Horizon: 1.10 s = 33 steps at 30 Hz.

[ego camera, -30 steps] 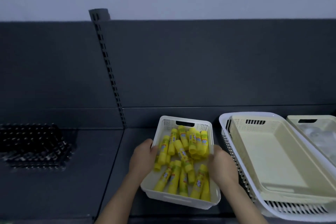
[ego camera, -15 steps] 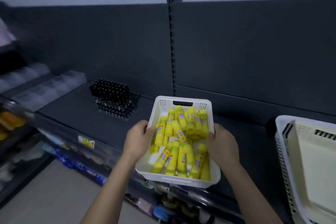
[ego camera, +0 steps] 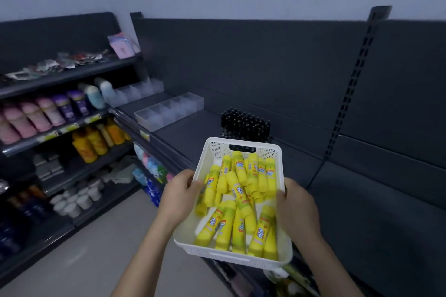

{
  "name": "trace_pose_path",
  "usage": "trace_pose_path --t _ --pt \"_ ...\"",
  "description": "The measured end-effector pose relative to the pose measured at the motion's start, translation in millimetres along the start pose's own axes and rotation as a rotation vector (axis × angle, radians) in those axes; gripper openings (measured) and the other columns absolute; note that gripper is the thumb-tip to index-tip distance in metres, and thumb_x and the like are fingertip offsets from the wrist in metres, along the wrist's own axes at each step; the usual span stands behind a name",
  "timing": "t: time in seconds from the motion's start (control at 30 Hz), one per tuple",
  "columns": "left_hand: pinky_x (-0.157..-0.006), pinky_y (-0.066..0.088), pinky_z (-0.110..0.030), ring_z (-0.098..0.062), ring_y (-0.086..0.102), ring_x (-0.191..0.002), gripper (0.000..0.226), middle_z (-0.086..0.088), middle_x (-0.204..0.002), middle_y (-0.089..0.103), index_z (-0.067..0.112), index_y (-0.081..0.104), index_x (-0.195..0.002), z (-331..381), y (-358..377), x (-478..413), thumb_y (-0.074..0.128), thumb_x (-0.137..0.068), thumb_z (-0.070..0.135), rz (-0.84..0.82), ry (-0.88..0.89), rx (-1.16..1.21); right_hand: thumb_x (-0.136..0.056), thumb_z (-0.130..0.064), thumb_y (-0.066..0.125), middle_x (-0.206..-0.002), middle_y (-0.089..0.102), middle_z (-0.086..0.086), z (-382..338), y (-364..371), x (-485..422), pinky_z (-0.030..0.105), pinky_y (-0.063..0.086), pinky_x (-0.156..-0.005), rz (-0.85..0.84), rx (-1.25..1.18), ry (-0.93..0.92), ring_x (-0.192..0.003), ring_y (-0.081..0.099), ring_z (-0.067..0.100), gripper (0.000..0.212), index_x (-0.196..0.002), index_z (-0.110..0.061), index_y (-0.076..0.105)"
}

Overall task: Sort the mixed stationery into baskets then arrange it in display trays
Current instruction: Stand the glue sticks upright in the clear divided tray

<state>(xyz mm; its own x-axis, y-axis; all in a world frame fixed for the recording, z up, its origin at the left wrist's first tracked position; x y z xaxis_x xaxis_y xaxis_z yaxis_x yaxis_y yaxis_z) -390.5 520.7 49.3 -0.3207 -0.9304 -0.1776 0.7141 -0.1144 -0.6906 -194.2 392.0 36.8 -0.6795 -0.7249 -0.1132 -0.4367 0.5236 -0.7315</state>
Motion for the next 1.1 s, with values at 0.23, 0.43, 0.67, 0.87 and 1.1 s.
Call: trace_pose_path --t 0.23,0.43,0.67,0.87,1.1 --pt "-0.053 0.028 -0.030 -0.012 0.039 -0.056 0.022 0.003 -0.060 0.044 0.007 0.052 -0.073 -78 -74 -43 0.054 -0.092 0.016 0.012 -0.035 -0.031 -0.092 -0.015 0.043 -0.080 0.060 0.001 -85 87 -2 0.031 0.039 -0.059 -0.020 -0.038 -0.005 -0.071 0.054 0.021 0.014 -0.084 -0.016 0.054" --pt "-0.052 0.029 -0.029 -0.014 0.042 -0.057 0.021 0.000 -0.062 0.049 0.001 0.056 -0.079 -129 -119 -82 0.053 -0.093 0.016 0.033 -0.070 -0.018 -0.091 -0.015 0.043 -0.080 0.060 0.002 -146 137 -20 0.030 0.035 -0.060 -0.049 -0.023 -0.034 -0.070 0.051 0.021 0.015 -0.080 -0.015 0.052" --pt "-0.049 0.028 -0.027 -0.010 0.044 -0.056 0.019 0.005 -0.062 0.048 0.011 0.055 -0.073 -171 -150 -163 0.054 -0.092 0.016 0.080 -0.095 -0.016 -0.091 -0.016 0.045 -0.087 0.063 0.004 -210 186 -86 0.030 0.034 -0.063 -0.051 -0.010 -0.103 -0.072 0.048 0.022 0.012 -0.086 -0.016 0.055" --pt "-0.049 0.027 -0.027 -0.008 0.039 -0.054 0.025 0.004 -0.059 0.045 0.012 0.051 -0.068 -200 -176 -276 0.056 -0.092 0.019 0.115 -0.029 -0.108 -0.091 -0.016 0.042 -0.085 0.059 0.003 -267 237 -174 0.029 0.033 -0.062 -0.045 -0.025 -0.133 -0.072 0.049 0.023 0.015 -0.078 -0.018 0.049" --pt "-0.051 0.027 -0.030 -0.013 0.040 -0.058 0.023 0.002 -0.063 0.046 0.005 0.052 -0.074 -227 -210 -391 0.054 -0.093 0.019 0.176 -0.007 -0.134 -0.093 -0.015 0.040 -0.080 0.054 0.000 -343 285 -271 0.028 0.028 -0.052 -0.022 -0.046 -0.201 -0.067 0.047 0.018 0.016 -0.081 -0.018 0.051"
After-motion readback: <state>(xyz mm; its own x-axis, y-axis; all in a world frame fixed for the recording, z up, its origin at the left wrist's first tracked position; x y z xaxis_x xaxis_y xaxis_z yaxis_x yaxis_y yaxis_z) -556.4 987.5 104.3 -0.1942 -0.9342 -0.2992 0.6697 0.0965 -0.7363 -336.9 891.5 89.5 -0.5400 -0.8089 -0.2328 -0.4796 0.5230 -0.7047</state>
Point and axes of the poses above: each hand's wrist, its own x-axis away from the middle knuckle, its own y-axis out of the palm, z = x × y, the point moved 1 cm from there along -x, towards the middle knuckle
